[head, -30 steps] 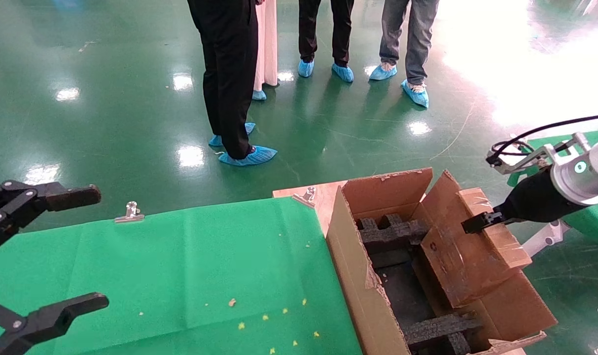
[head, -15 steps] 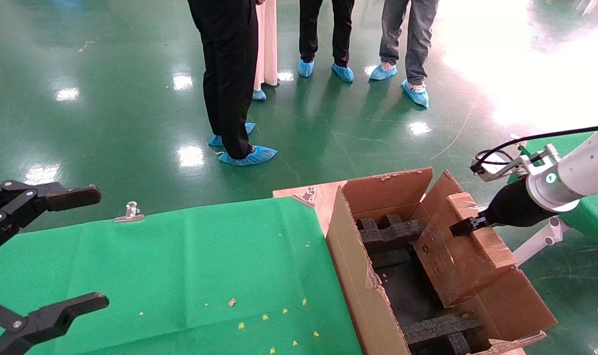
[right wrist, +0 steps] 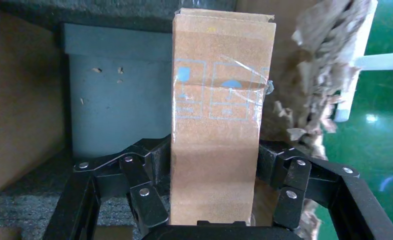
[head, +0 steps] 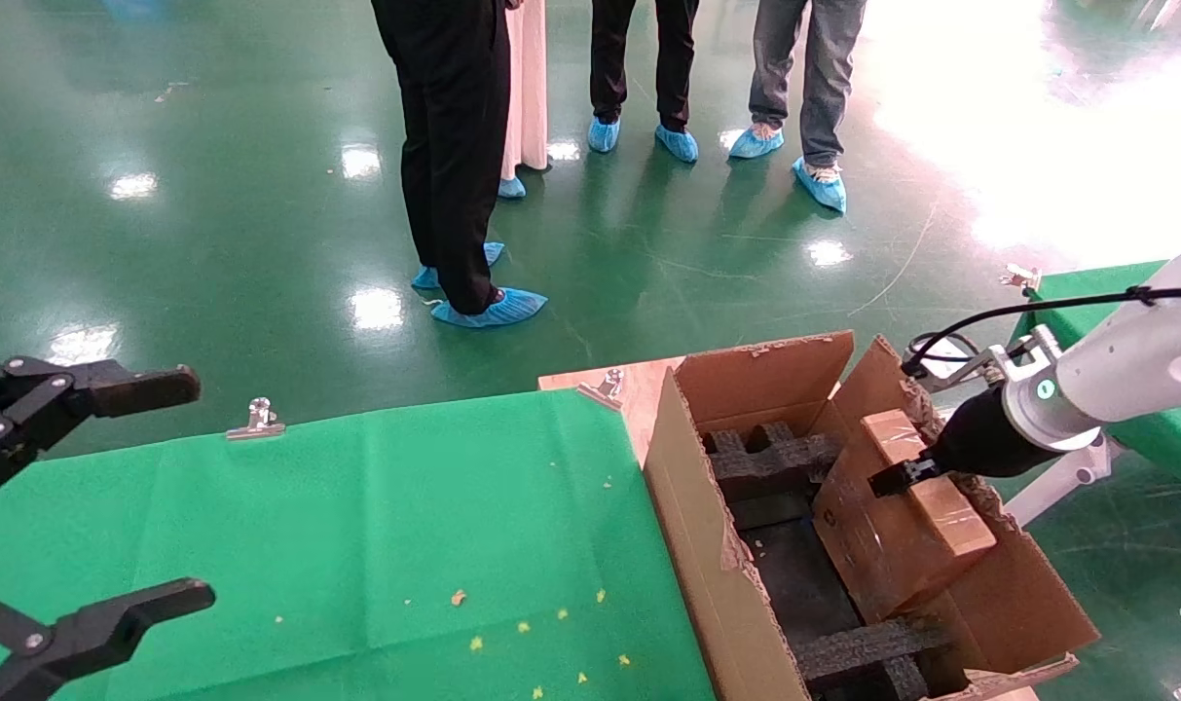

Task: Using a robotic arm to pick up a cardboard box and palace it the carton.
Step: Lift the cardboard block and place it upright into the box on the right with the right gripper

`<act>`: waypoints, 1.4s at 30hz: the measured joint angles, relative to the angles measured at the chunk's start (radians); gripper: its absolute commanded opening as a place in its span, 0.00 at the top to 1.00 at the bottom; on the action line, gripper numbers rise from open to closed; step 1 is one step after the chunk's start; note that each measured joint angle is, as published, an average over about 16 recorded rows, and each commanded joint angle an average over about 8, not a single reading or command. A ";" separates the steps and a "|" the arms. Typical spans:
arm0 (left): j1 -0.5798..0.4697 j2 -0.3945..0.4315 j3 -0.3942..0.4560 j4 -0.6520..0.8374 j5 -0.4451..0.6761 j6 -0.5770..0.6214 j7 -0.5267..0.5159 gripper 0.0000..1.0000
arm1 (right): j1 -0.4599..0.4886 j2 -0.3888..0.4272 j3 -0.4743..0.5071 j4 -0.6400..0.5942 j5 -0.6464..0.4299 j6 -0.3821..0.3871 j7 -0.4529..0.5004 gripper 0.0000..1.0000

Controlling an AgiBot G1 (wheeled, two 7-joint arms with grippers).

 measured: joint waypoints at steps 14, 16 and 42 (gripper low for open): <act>0.000 0.000 0.000 0.000 0.000 0.000 0.000 0.00 | -0.099 -0.044 0.024 -0.120 0.038 -0.030 -0.053 1.00; 0.000 0.000 0.000 0.000 0.000 0.000 0.000 0.00 | -0.110 -0.050 0.026 -0.135 0.042 -0.036 -0.060 1.00; 0.000 0.000 0.000 0.000 0.000 0.000 0.000 0.00 | -0.229 -0.114 0.051 -0.300 0.080 -0.096 -0.134 0.61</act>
